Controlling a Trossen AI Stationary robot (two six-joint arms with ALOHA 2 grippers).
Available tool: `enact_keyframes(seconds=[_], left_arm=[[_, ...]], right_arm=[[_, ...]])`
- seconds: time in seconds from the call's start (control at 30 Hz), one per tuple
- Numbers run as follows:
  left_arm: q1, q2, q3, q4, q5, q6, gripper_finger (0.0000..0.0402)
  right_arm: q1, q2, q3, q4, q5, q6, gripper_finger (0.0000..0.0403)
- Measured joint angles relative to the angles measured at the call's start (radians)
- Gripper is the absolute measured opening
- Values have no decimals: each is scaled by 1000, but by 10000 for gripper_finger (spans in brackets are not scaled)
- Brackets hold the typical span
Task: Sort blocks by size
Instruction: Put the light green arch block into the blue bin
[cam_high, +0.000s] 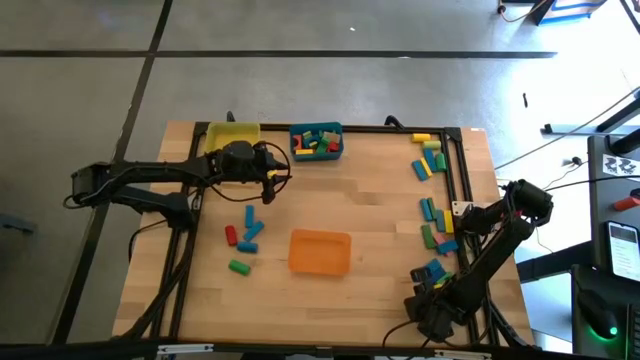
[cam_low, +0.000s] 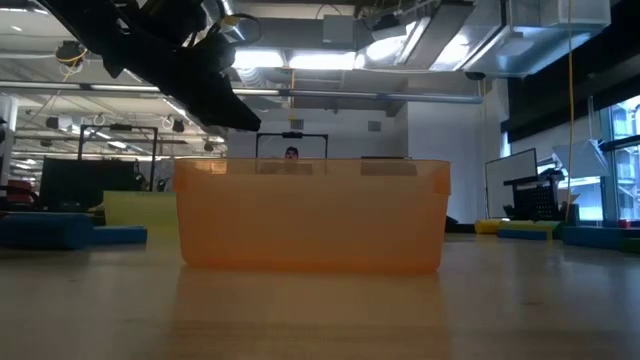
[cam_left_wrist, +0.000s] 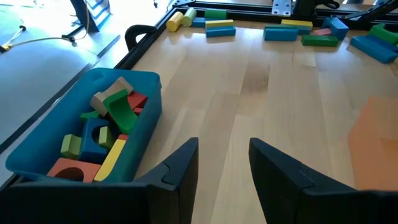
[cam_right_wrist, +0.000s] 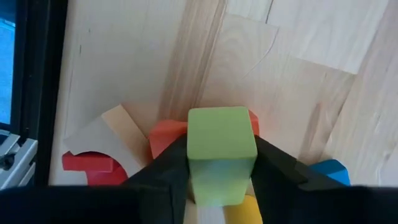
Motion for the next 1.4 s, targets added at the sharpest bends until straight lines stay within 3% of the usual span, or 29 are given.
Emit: enact_keyframes(seconds=[0.37,0.73,0.97,1.13,1.4], left_arm=[[0,0,0,0,0,-7,127],[0,0,0,0,0,-8,127],[0,0,0,-2,0,-8,127],[0,0,0,-2,0,-8,127],[0,0,0,-1,0,-8,127]], right_arm=[[-9,4,27,-129,35,25,144],[-94,3,138,-274,40,49,140],[-191,2,259,-427,53,7,136],[-284,2,327,-459,151,-9,137],[-463,2,347,-414,241,-244,137]])
